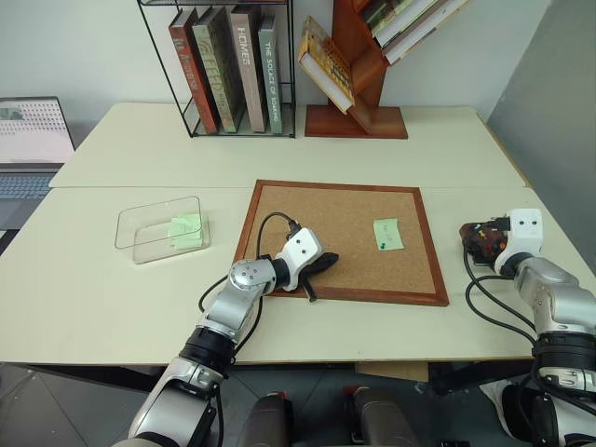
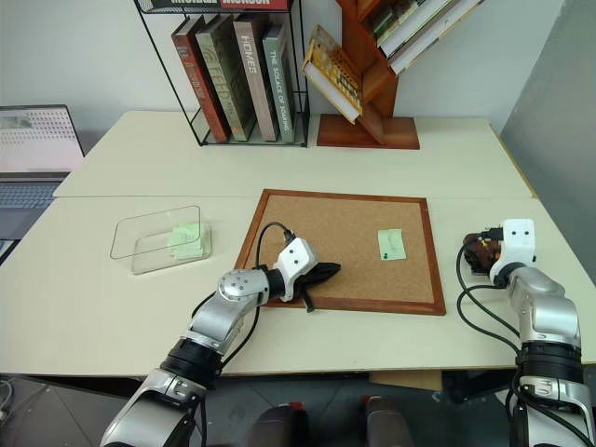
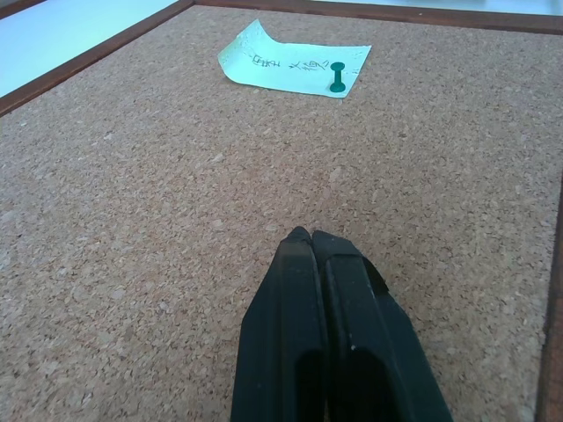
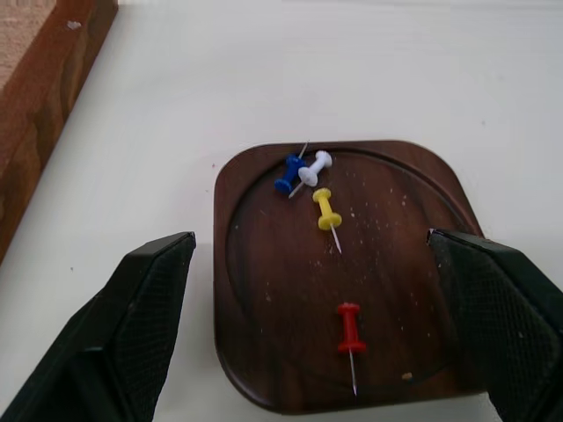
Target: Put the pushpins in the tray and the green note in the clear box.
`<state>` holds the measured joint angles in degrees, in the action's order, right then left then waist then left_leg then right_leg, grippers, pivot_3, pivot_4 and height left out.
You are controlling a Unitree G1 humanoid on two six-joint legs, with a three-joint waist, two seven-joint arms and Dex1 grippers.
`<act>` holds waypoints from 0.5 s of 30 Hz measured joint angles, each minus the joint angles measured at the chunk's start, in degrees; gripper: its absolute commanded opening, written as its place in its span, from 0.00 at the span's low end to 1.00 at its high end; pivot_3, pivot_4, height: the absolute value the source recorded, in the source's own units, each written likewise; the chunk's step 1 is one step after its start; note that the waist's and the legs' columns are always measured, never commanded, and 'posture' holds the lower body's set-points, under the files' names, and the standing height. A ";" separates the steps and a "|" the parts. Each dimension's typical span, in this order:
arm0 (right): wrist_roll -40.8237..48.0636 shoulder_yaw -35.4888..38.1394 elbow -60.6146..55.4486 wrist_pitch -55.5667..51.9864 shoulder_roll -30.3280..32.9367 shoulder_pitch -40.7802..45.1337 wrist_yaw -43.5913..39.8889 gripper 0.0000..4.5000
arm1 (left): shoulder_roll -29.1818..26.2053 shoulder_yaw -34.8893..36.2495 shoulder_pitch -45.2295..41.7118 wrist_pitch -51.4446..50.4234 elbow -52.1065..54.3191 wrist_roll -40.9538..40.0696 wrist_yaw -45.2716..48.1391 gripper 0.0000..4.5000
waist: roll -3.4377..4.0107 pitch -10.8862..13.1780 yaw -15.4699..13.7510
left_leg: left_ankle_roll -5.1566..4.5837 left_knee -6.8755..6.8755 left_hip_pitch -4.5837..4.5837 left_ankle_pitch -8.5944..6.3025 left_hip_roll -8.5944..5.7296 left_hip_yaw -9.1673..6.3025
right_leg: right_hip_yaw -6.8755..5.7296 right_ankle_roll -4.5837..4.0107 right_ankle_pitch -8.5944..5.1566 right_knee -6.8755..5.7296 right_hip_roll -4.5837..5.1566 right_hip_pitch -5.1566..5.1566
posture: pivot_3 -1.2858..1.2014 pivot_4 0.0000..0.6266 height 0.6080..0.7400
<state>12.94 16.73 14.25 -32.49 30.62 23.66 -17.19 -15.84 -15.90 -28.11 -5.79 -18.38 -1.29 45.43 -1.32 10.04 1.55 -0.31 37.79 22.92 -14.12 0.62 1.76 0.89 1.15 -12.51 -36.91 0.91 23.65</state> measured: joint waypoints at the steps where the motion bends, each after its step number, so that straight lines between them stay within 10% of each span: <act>1: 0.57 0.14 -0.88 0.92 -0.31 -0.03 -0.50 0.99 | 0.00 0.00 0.00 0.00 -0.01 0.01 0.00 0.00 | 0.00 0.00 0.00 | 0.00 0.00 0.00 0.00 0.00 0.00 | 0.00 0.00 0.00 0.00 -0.01 0.00 | 0.52 0.24 1.00; 15: 6.53 -10.40 -16.89 8.20 -3.46 -7.64 -17.78 0.99 | 0.16 -0.03 -0.24 -0.01 -0.14 0.04 0.09 0.00 | -0.01 0.01 -0.01 | -0.01 0.02 0.00 -0.01 0.02 -0.06 | -0.05 -0.13 -0.09 0.02 0.03 -0.01 | 0.52 0.24 1.00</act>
<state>19.47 6.34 -2.64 -24.29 27.16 16.02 -34.97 -15.69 -15.93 -28.35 -5.80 -18.51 -1.26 45.53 -1.33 10.04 1.54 -0.32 37.81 22.92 -14.13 0.63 1.70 0.83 1.01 -12.60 -36.89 0.95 23.64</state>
